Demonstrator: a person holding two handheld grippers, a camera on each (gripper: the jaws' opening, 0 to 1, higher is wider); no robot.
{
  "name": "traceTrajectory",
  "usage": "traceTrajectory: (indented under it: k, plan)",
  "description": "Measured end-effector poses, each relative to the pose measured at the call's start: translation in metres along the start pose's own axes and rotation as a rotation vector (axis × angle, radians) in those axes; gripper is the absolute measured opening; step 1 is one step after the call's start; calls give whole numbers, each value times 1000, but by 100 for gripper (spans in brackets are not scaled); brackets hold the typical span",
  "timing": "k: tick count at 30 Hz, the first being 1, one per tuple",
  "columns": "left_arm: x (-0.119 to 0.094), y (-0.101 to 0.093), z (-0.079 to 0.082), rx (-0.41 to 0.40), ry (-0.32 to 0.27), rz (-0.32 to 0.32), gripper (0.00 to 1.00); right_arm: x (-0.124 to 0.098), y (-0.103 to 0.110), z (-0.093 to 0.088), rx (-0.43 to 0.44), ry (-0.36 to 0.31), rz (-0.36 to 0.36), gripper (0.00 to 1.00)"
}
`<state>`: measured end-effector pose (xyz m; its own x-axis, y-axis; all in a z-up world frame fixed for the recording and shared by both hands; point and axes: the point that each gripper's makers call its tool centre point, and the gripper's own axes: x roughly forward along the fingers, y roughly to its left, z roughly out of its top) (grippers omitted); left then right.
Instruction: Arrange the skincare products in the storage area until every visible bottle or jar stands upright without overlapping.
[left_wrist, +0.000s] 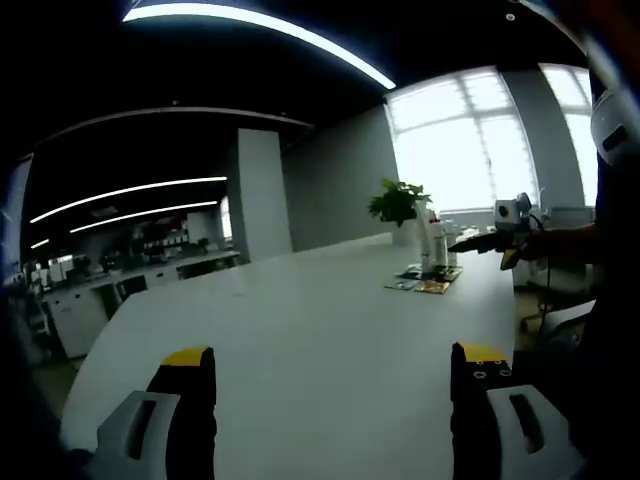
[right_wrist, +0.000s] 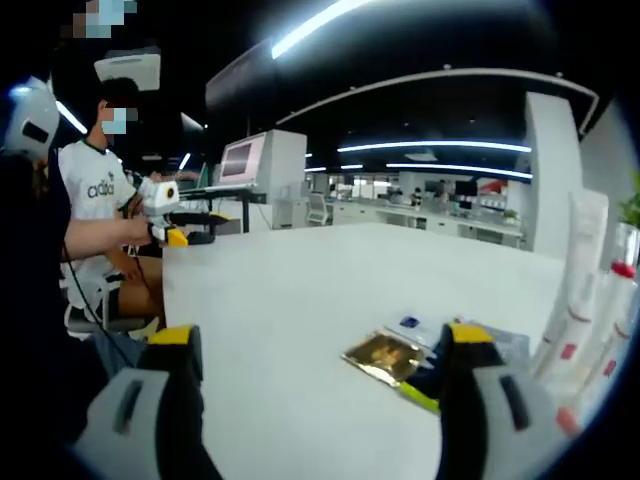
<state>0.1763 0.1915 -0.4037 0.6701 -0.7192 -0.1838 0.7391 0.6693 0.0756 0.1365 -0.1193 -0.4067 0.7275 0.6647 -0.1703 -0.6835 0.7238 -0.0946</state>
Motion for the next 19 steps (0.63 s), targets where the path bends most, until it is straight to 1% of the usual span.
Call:
traceTrajectory:
  k: [1,5,8,10,12,13,17,19]
  plan:
    - [-1,3,-3,16,19,17,100,0,0,1,-1,-2,0,100]
    - [-3,1,0,20,1,8,100,-1,0,1,-2,-3,-9,100]
    - [-4,1,1,20,1,11,100,-1,2,5,-4,-7,-12,100]
    - [-5,2,-1,30,15,21,100,0,5,9,-11,-16,-12,100]
    - [-5,1,-4,39,30,17,100,1,6,10,-14,-17,-10,100]
    - [-6,0,-6,38,41,15,100,2,5,9,-12,-20,-5,100]
    - [-5,-1,-8,50,37,14,100,4,4,5,-9,-15,4,100]
    - [-6,2,-8,36,36,24,100,6,3,4,-1,-15,7,100]
